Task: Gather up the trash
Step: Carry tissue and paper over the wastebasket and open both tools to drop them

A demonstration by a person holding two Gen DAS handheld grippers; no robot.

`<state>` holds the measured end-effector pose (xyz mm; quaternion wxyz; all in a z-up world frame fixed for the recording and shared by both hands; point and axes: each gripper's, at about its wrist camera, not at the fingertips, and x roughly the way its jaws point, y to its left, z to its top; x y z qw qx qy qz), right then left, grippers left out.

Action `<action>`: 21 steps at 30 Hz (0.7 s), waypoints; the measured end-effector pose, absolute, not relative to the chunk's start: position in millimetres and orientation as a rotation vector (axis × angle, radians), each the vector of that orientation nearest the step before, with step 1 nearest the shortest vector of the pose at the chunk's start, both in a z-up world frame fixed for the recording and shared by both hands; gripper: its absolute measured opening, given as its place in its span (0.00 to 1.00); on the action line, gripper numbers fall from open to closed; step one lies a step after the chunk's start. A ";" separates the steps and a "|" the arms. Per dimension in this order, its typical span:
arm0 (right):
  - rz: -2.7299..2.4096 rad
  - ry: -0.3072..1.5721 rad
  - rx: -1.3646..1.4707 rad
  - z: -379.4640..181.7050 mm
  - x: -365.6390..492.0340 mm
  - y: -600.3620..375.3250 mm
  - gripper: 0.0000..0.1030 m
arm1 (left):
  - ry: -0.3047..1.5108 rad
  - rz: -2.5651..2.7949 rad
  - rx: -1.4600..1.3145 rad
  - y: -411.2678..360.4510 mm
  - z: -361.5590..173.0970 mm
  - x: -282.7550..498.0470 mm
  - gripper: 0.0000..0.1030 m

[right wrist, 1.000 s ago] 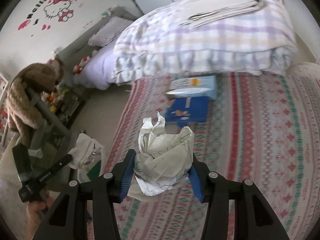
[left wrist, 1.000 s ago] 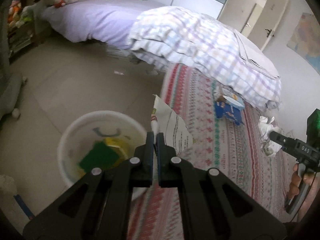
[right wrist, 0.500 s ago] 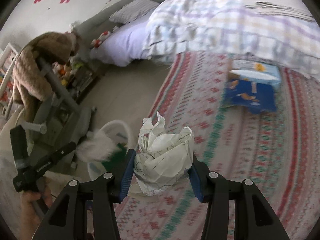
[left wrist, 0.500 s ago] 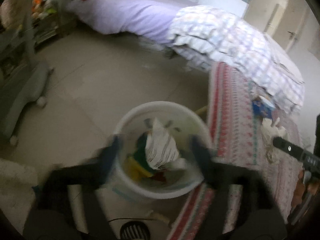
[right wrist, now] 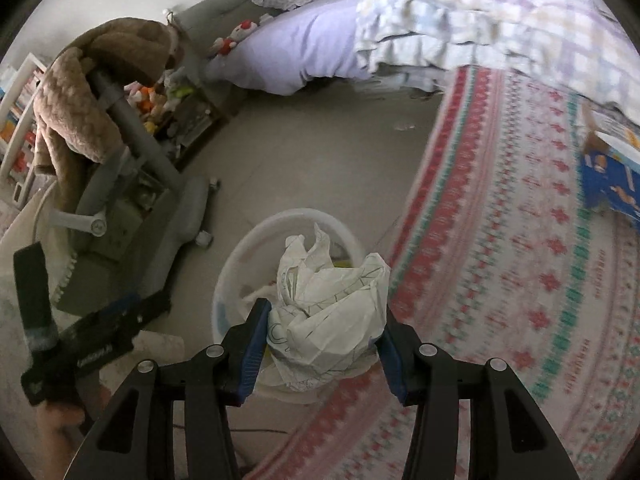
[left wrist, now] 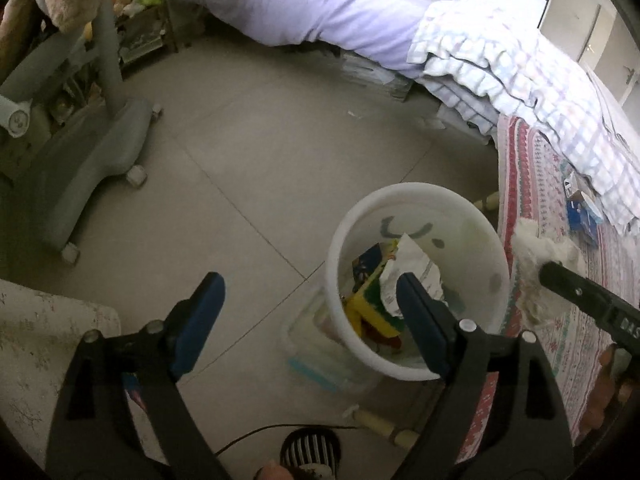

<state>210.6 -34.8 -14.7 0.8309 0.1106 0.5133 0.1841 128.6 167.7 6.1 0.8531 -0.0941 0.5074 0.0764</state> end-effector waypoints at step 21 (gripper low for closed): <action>0.336 1.064 0.196 7.7 206.0 -46.1 0.75 | 1.067 0.142 -0.206 164.4 7.1 128.3 0.93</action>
